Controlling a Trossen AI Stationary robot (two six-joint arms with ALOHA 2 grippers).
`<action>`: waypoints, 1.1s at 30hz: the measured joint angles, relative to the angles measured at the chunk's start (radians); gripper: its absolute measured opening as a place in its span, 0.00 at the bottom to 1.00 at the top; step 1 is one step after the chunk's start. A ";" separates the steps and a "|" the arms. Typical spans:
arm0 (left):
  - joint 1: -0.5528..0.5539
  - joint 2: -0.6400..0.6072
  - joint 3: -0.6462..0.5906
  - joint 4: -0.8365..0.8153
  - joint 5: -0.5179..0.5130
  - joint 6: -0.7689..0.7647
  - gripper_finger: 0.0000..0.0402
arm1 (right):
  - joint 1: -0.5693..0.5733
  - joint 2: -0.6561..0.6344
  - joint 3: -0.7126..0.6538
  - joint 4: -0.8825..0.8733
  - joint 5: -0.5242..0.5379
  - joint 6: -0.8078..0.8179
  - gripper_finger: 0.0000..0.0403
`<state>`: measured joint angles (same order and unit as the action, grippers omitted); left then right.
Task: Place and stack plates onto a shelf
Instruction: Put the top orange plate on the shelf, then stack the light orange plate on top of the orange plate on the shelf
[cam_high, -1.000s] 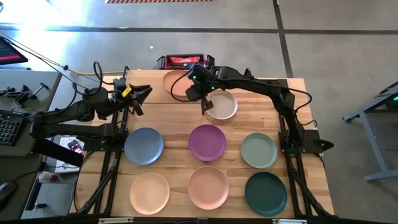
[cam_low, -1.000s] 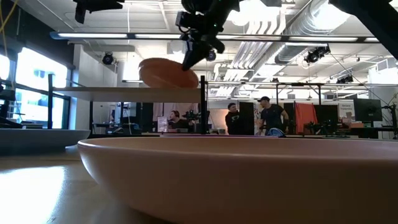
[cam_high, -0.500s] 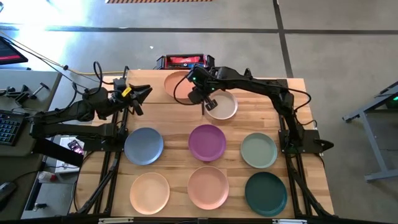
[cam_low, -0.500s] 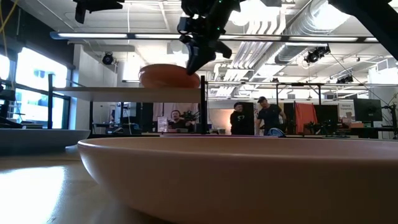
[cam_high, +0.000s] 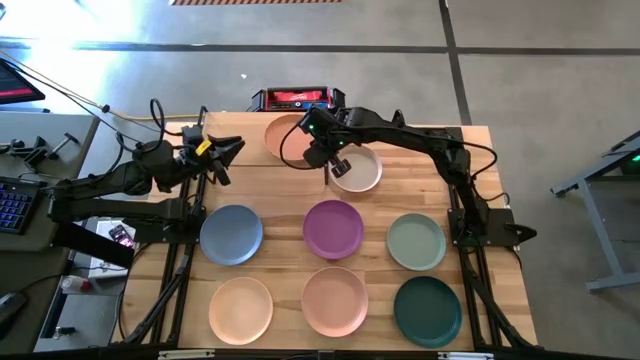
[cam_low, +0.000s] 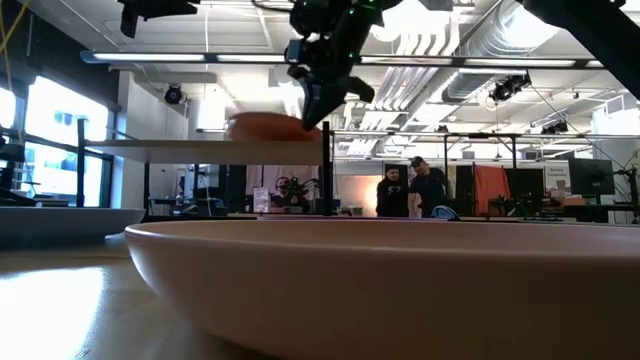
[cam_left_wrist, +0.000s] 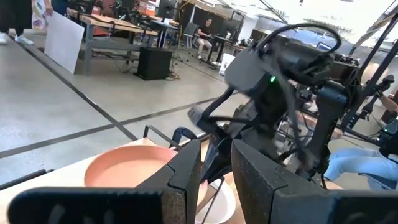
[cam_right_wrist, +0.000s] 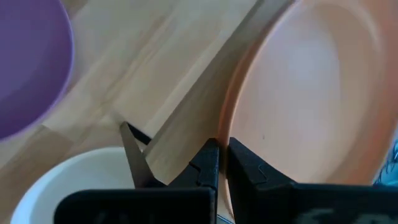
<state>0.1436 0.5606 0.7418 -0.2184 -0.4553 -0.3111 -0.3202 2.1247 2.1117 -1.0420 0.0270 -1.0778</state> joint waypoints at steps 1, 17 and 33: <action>0.000 0.000 0.000 0.000 0.000 0.000 0.19 | 0.000 0.003 0.000 0.002 0.007 0.001 0.00; 0.000 0.000 0.000 0.001 0.000 -0.002 0.19 | 0.009 0.004 0.000 0.011 0.047 0.003 0.00; 0.000 0.000 0.000 0.000 0.000 -0.001 0.19 | 0.013 0.003 0.000 0.015 0.052 0.030 0.18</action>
<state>0.1436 0.5606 0.7418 -0.2180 -0.4557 -0.3122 -0.3069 2.1275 2.1117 -1.0271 0.0792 -1.0477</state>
